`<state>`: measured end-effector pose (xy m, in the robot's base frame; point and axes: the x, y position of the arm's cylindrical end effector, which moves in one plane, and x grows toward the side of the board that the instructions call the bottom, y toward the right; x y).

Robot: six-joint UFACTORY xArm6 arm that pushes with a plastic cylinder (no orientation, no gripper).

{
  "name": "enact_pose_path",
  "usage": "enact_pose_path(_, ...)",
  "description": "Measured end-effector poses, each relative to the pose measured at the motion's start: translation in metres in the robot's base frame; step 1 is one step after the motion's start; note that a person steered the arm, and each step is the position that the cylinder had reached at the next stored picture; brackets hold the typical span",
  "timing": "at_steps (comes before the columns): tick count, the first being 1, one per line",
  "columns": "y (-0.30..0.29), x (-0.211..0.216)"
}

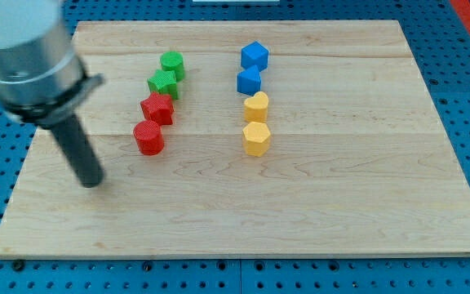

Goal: Push the red circle to the left side of the red star

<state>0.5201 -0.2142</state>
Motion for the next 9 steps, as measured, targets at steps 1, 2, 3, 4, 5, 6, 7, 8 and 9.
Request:
enact_pose_path(1, -0.019, 0.0)
enact_pose_path(2, -0.016, 0.0)
enact_pose_path(3, -0.015, -0.001)
enact_pose_path(4, 0.018, -0.01)
enact_pose_path(5, 0.107, -0.003)
enact_pose_path(6, 0.116, -0.048)
enact_pose_path(7, 0.045, -0.056)
enact_pose_path(8, 0.048, -0.066)
enact_pose_path(9, 0.057, -0.126)
